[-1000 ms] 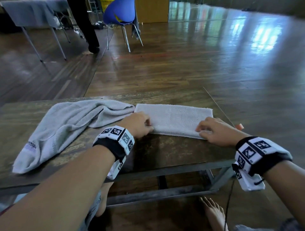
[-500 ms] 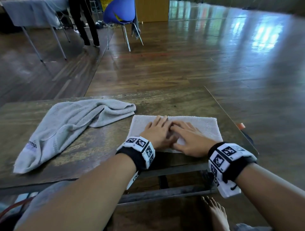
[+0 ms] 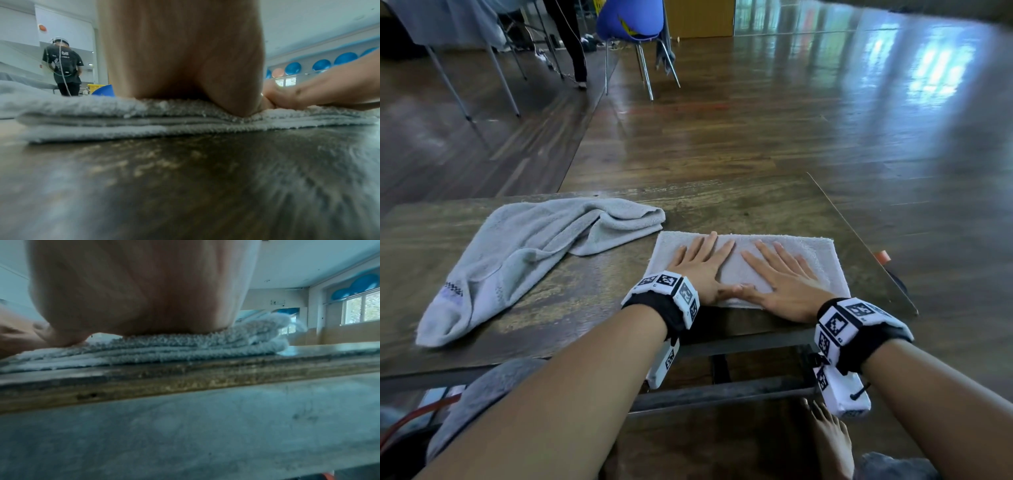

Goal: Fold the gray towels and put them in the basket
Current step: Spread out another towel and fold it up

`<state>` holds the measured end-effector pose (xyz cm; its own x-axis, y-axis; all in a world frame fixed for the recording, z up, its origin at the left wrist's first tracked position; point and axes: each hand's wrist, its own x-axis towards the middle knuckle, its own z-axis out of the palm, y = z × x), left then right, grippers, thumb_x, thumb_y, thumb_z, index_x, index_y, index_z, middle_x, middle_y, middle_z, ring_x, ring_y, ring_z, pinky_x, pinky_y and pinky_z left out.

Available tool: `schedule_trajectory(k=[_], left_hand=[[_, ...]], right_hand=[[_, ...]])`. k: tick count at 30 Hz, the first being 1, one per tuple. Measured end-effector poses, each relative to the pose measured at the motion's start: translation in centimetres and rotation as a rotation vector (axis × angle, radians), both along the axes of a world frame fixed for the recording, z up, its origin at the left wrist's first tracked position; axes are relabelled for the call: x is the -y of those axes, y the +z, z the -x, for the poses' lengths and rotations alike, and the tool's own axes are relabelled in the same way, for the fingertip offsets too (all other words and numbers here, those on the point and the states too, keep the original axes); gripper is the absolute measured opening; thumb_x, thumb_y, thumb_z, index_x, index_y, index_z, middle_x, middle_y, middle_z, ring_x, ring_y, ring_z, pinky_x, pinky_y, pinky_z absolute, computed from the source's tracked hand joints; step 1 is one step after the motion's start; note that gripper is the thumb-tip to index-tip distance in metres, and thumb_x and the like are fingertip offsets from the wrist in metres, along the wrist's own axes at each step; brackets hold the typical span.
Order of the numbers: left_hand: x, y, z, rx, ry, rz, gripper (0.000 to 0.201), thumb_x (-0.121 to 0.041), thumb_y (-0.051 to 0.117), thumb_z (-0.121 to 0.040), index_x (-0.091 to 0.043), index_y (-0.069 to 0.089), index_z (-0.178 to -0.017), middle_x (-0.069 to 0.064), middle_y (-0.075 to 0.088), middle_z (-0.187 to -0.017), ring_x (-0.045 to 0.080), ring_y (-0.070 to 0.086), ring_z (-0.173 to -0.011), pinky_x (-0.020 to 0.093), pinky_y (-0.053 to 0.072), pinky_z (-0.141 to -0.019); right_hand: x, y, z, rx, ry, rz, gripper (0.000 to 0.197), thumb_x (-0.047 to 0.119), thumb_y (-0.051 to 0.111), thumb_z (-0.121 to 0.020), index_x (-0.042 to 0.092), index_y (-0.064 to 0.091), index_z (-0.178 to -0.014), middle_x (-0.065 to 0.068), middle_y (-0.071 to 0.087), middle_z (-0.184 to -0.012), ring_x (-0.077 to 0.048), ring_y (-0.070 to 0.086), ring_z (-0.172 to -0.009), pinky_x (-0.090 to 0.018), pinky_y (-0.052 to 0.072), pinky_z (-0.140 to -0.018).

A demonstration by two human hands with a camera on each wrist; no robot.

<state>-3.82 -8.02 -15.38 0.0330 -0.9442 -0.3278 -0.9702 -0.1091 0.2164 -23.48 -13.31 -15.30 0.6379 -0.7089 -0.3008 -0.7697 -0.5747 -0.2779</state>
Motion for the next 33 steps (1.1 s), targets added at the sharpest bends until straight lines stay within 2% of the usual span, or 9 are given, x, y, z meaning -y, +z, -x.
schedule_trajectory(k=[4,12,18,21,25,27,29,30,33], left_hand=[[-0.3,0.0,-0.7,-0.006,0.046,-0.018,0.110,-0.092,0.035,-0.072,-0.042,-0.019,-0.153,-0.007,-0.028,-0.162,0.016,-0.026,-0.149,0.043,-0.015,-0.118],[-1.6,0.3,-3.0,0.026,0.105,-0.053,0.125,-0.098,0.038,-0.062,-0.037,-0.020,-0.154,-0.004,-0.029,-0.162,0.022,-0.025,-0.150,0.044,-0.013,-0.119],[-3.2,1.3,-5.2,0.050,0.126,-0.148,0.124,-0.096,0.041,-0.065,-0.036,-0.023,-0.152,-0.007,-0.031,-0.161,0.024,-0.024,-0.150,0.058,-0.002,-0.121],[-3.7,2.1,-5.7,0.072,0.135,-0.205,0.124,-0.095,0.041,-0.065,-0.036,-0.024,-0.152,-0.009,-0.033,-0.160,0.025,-0.021,-0.151,0.060,0.000,-0.120],[-3.4,3.0,-5.3,0.088,0.113,-0.200,0.122,-0.095,0.039,-0.067,-0.032,-0.015,-0.156,-0.007,-0.025,-0.163,0.024,-0.018,-0.152,0.058,0.005,-0.121],[-3.2,3.5,-5.4,0.052,0.112,-0.151,0.113,-0.090,0.040,-0.074,-0.029,-0.005,-0.158,-0.002,-0.018,-0.165,0.024,-0.018,-0.152,0.057,0.006,-0.122],[-2.9,3.8,-5.5,-0.002,0.100,-0.110,0.104,-0.083,0.042,-0.080,-0.028,0.000,-0.158,0.000,-0.017,-0.166,0.025,-0.016,-0.152,0.056,0.007,-0.122],[-2.8,3.8,-5.6,-0.012,0.091,-0.088,0.100,-0.080,0.043,-0.083,-0.027,0.002,-0.158,0.000,-0.015,-0.166,0.025,-0.014,-0.153,0.056,0.008,-0.122],[-2.4,4.1,-5.3,0.018,0.055,-0.070,0.088,-0.072,0.043,-0.090,-0.025,0.012,-0.158,0.001,-0.001,-0.168,0.026,0.000,-0.154,0.051,0.013,-0.123]], right_hand=[[0.2,0.2,0.3,-0.018,-0.039,0.006,0.122,0.105,0.010,-0.052,0.045,-0.011,-0.156,0.014,-0.023,-0.165,-0.013,-0.027,-0.150,-0.046,-0.012,-0.123],[0.9,0.8,1.8,-0.073,-0.159,-0.033,0.130,0.110,0.009,-0.043,0.046,-0.014,-0.154,0.015,-0.027,-0.163,-0.012,-0.025,-0.150,-0.050,-0.011,-0.122],[1.7,1.9,2.6,-0.206,-0.263,-0.052,0.134,0.112,0.014,-0.040,0.046,-0.015,-0.154,0.020,-0.025,-0.163,-0.010,-0.018,-0.152,-0.064,-0.008,-0.118],[2.1,3.1,2.0,-0.278,-0.254,-0.007,0.130,0.109,0.021,-0.048,0.044,-0.008,-0.156,0.015,-0.013,-0.167,-0.019,-0.009,-0.155,-0.065,-0.005,-0.118],[0.6,3.1,0.7,-0.237,-0.314,0.102,0.115,0.100,0.033,-0.064,0.038,0.009,-0.158,0.000,-0.001,-0.169,-0.029,-0.004,-0.154,-0.057,0.000,-0.120],[-0.1,3.3,-0.2,-0.178,-0.330,0.146,0.099,0.089,0.045,-0.072,0.035,0.025,-0.153,-0.009,0.008,-0.165,-0.034,0.005,-0.151,-0.052,0.012,-0.120],[-0.4,3.7,-1.5,-0.125,-0.312,0.160,0.078,0.071,0.053,-0.080,0.026,0.041,-0.142,-0.011,0.033,-0.154,-0.032,0.032,-0.140,-0.046,0.035,-0.107],[-0.4,3.9,-2.2,-0.095,-0.301,0.134,0.072,0.064,0.055,-0.084,0.021,0.043,-0.141,-0.009,0.046,-0.146,-0.030,0.045,-0.130,-0.042,0.044,-0.099],[-0.6,3.5,-3.8,-0.070,-0.274,0.063,0.076,0.056,0.057,-0.089,0.010,0.036,-0.146,-0.011,0.058,-0.134,-0.030,0.058,-0.117,-0.039,0.049,-0.085]])
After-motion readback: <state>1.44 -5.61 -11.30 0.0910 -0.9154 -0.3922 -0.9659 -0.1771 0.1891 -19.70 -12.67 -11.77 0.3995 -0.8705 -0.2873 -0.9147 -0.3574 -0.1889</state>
